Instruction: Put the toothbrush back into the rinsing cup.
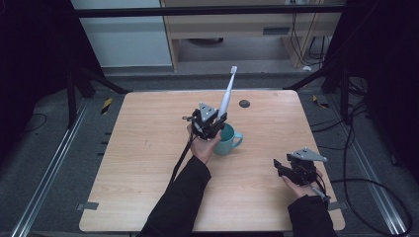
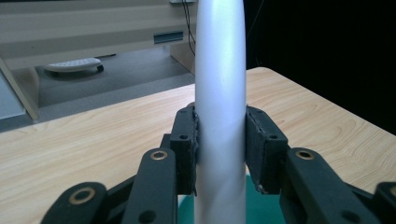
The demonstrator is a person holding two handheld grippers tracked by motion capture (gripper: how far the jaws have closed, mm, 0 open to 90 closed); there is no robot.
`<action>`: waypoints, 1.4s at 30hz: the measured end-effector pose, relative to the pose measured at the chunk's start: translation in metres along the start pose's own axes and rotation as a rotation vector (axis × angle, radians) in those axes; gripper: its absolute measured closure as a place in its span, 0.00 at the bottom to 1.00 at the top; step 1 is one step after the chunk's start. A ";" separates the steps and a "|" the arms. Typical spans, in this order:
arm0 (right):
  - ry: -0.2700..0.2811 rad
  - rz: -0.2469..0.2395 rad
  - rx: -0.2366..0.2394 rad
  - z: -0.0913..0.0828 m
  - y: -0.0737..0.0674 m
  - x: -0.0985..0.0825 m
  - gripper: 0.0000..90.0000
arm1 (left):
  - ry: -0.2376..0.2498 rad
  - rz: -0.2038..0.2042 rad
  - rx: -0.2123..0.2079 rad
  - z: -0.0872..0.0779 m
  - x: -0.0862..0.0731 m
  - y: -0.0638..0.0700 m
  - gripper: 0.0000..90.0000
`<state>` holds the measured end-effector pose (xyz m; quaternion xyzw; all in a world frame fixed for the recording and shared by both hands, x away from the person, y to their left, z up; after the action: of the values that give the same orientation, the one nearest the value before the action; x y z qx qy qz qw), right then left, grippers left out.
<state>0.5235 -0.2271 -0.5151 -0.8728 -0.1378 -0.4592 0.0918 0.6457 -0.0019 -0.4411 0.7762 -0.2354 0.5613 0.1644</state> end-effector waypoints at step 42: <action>-0.006 -0.003 0.006 0.000 -0.002 0.000 0.50 | -0.023 -0.008 0.066 0.007 -0.042 0.007 0.73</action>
<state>0.5229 -0.2256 -0.5155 -0.8736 -0.1407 -0.4565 0.0933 0.6368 -0.0036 -0.4835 0.7885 -0.2156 0.5591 0.1383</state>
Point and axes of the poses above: each handheld gripper's, and its own axes: z roughly forward along the jaws, x roughly out of its top, y roughly to its right, the point moved 9 cm from there along z, roughly forward along the jaws, and after that the axes turned 2 degrees about z, right-handed, at the moved point
